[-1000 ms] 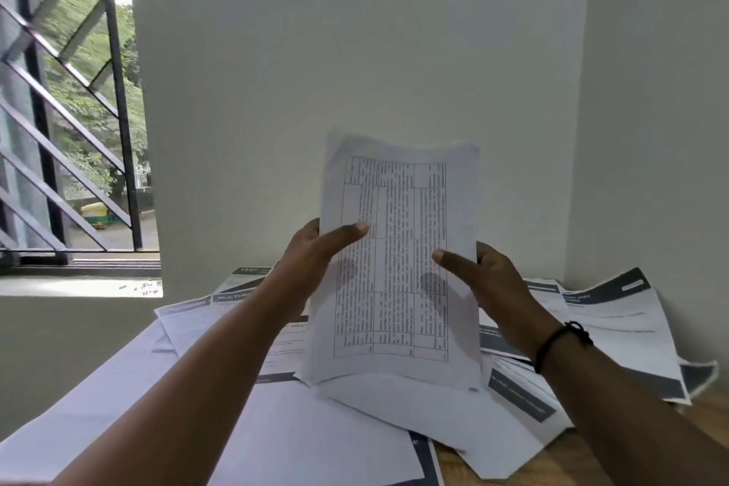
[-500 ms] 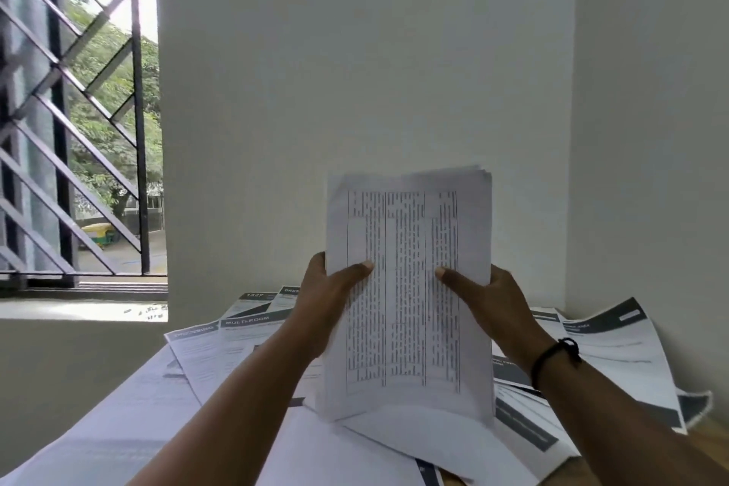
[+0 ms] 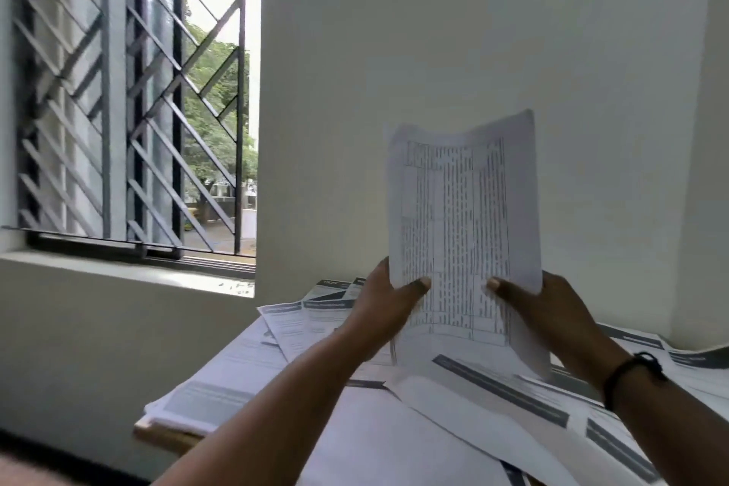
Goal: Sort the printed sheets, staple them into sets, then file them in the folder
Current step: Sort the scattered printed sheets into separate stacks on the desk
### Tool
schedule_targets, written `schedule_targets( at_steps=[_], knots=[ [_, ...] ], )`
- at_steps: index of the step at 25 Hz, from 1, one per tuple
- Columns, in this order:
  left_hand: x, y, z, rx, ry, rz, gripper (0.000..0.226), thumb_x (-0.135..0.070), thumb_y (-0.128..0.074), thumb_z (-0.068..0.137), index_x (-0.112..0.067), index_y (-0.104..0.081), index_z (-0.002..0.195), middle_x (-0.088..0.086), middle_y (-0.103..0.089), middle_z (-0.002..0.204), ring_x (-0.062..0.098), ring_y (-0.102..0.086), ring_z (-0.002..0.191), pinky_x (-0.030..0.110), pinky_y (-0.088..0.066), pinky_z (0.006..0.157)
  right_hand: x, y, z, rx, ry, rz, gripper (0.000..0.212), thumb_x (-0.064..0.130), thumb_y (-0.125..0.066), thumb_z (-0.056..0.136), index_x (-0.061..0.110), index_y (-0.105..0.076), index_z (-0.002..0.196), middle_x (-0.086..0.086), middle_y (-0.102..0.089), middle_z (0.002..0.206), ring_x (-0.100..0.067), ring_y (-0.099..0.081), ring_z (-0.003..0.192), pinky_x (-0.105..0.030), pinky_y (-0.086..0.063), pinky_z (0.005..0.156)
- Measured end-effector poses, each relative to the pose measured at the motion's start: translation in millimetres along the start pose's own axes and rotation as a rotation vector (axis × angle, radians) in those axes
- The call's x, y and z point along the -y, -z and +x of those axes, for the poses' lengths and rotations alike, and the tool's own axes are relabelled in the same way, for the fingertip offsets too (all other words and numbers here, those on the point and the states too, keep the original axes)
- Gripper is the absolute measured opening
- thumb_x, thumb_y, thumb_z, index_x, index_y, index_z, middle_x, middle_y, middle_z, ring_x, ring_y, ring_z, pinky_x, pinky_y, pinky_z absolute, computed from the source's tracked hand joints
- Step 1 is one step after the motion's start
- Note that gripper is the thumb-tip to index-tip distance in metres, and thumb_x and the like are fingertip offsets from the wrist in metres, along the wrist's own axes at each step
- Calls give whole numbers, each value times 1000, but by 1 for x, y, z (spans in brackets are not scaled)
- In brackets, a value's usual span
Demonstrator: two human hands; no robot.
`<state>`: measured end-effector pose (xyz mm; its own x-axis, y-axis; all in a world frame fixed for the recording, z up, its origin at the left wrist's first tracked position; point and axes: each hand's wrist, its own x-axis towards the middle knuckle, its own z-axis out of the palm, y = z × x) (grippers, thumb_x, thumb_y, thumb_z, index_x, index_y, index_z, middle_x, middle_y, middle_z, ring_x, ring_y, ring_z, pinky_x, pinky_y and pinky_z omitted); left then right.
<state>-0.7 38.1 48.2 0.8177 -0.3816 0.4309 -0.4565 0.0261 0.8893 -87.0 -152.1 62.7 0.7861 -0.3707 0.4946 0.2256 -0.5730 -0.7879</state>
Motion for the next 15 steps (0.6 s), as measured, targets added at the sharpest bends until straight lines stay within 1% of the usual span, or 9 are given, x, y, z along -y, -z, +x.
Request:
schedule_targets(
  at_steps=[3,6,8,9,10,11,13,14,15],
  knots=[
    [0,54,-19,-55,34,-115,34,-13,-68,88,-14,-57,119,5,-71,107,20,-70,95,32,-60,78,24,-27,-6,117,-8,109,25,36,-66,87,13,-63,96,-2,-61,67,-12,-56,52,-17,-42,42],
    [5,118,-45,-81,109,-172,52,-12,-81,68,-8,-62,115,13,-73,105,24,-72,91,33,-60,73,44,-71,-15,247,-28,137,23,38,-65,88,18,-61,99,6,-62,73,-7,-54,57,-12,-41,42],
    [8,165,-66,-178,158,-144,73,-24,-93,44,-8,-64,110,14,-74,102,26,-73,85,33,-60,67,55,-104,-17,403,-91,239,35,46,-65,86,13,-65,97,3,-63,74,-11,-52,54,-19,-42,47],
    [11,189,-74,-246,176,-116,86,-31,-96,32,-7,-64,109,15,-74,100,28,-73,84,35,-60,67,58,-120,-16,482,-140,278,39,50,-62,87,12,-66,93,1,-61,71,-13,-52,50,-22,-43,50],
    [13,213,-84,-321,200,-97,90,-31,-96,30,-5,-64,109,17,-74,100,32,-72,85,39,-60,70,60,-137,-15,526,-182,270,42,54,-57,88,13,-65,86,0,-60,68,-15,-53,47,-24,-44,51],
    [16,236,-94,-402,216,-93,81,-24,-94,40,-2,-63,112,19,-72,101,36,-70,85,42,-60,73,57,-155,-10,531,-178,172,45,58,-52,89,15,-62,79,0,-59,66,-17,-54,49,-24,-43,52],
    [18,278,-116,-562,232,-67,54,-6,-81,69,3,-60,118,22,-69,101,35,-65,81,42,-58,70,47,-191,-1,496,-13,-298,52,68,-48,85,18,-57,73,-1,-59,71,-23,-59,66,-27,-39,55],
    [20,294,-125,-631,247,-42,43,-1,-72,78,4,-60,119,21,-68,98,33,-65,80,41,-58,69,41,-208,0,472,88,-535,52,71,-50,80,20,-60,83,-4,-63,85,-24,-62,83,-29,-42,63],
    [23,308,-134,-680,263,-34,37,2,-67,82,5,-60,118,19,-70,94,33,-66,78,44,-58,71,38,-222,0,482,128,-690,60,73,-52,75,21,-61,104,-7,-62,108,-26,-60,102,-31,-45,75]
  ],
)
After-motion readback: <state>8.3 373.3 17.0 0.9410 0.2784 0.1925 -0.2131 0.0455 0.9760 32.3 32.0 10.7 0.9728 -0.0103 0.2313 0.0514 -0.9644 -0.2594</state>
